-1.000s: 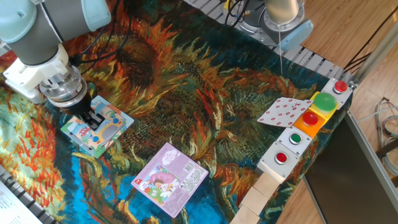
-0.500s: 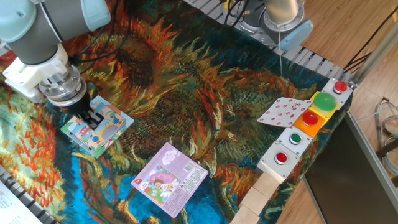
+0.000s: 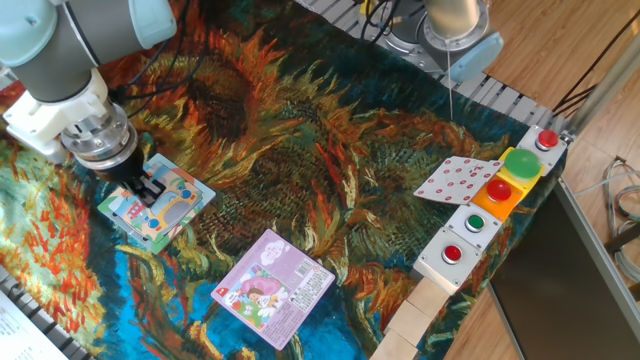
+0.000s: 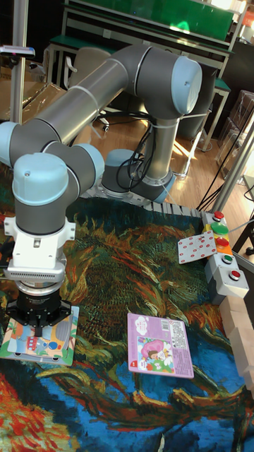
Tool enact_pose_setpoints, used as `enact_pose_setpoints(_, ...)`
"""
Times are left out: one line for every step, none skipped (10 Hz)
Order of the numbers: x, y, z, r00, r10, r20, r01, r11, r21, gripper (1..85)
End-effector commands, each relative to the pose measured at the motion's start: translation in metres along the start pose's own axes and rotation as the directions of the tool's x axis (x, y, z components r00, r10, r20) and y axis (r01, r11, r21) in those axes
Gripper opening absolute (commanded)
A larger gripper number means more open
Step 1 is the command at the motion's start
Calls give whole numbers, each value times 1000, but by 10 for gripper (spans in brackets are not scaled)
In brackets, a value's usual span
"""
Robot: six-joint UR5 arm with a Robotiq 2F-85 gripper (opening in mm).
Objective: Assemble one piece of a puzzle
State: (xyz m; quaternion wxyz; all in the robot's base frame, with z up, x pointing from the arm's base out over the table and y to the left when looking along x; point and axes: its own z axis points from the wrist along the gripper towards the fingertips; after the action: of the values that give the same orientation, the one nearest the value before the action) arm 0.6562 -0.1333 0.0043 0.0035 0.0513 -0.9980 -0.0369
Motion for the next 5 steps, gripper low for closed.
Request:
enact_pose_setpoints(0,-1,-1,1000,7,6,-6,1000,-10,13)
enact_pose_setpoints(0,-1,-1,1000,6,6,-6,1000,-14,13)
enact_pose_setpoints(1,-2,-1,1000,6,6,-6,1000,-14,13)
enact_pose_setpoints(1,-2,0,1000,7,8,-6,1000,-14,13)
enact_pose_setpoints(1,-3,0,1000,8,8,-8,1000,-14,13)
